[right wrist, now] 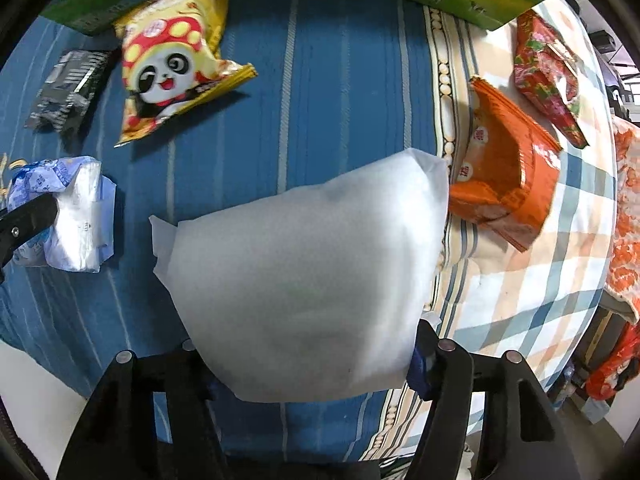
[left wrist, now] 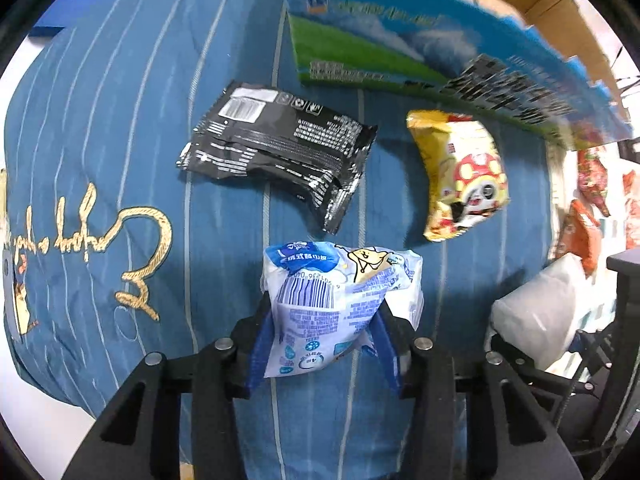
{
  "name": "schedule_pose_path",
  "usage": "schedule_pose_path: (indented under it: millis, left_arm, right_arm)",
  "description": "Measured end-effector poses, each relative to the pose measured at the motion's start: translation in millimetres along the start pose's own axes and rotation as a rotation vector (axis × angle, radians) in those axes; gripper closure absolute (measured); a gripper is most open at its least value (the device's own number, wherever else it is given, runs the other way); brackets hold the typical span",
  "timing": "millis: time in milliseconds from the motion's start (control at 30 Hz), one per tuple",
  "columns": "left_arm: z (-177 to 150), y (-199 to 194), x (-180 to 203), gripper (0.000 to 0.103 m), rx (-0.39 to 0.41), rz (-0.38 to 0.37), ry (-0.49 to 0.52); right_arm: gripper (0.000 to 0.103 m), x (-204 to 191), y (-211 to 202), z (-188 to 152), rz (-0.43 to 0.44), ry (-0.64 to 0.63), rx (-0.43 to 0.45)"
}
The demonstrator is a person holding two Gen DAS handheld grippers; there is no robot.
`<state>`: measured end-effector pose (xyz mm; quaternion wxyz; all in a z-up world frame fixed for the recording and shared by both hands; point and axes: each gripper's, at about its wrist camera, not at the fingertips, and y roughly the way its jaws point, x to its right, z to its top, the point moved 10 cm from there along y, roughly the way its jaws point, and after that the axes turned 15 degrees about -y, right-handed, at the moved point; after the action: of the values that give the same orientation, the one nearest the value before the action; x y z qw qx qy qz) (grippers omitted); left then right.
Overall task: Organize snacks
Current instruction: 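Grasp the white tissue pack with the right tool while the left tool grasps the blue milk pouch, then carry both items into the cardboard box and open both tools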
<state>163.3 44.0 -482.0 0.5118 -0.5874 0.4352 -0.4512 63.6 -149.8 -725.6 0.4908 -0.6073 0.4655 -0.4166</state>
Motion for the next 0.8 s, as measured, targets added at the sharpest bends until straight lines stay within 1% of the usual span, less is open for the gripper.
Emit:
schedule_pose_path:
  millis: [33,167,267,300,367,400,467,533,633,667,700,733,800]
  left_arm:
    - [-3,-8,0,0.061,0.011,-0.002,0.002]
    - [-10,-43,2,0.061,0.069,-0.023,0.014]
    - [-9,-70,5,0.061,0.136,-0.030,0.037]
    - [-3,-74,5,0.061,0.150,-0.033,0.044]
    - [0,-94,8,0.061,0.183,-0.040,0.062]
    - [7,-95,5,0.061,0.193,-0.043,0.069]
    - [8,-116,14,0.061,0.225,-0.058,0.076]
    - [16,-125,25,0.061,0.250,-0.063,0.078]
    - [27,-145,39,0.061,0.286,-0.086,0.073]
    - [33,-154,45,0.061,0.300,-0.095,0.073]
    - [38,-161,50,0.061,0.309,-0.098,0.076]
    - [44,-168,55,0.061,0.320,-0.102,0.075]
    - [56,-177,63,0.061,0.336,-0.109,0.070]
  right_arm:
    - [0.035,-3,2,0,0.005,0.001,0.011]
    - [0.035,-3,-4,-27,0.024,0.014,0.063]
    - [0.035,-2,-13,-45,0.028,0.027,0.113]
    - [0.035,0,-16,-44,0.024,0.030,0.131]
    - [0.035,6,-34,-60,0.008,0.029,0.178]
    - [0.035,10,-45,-70,0.005,0.032,0.198]
    - [0.035,13,-62,-84,-0.001,0.033,0.246]
    - [0.035,22,-74,-91,-0.005,0.035,0.295]
    - [0.035,27,-88,-98,-0.001,0.029,0.345]
    - [0.035,32,-98,-97,-0.003,0.021,0.362]
    - [0.035,39,-119,-87,-0.005,0.016,0.372]
    - [0.035,59,-147,-72,-0.002,0.016,0.392]
    - [0.035,69,-155,-68,0.000,0.007,0.410]
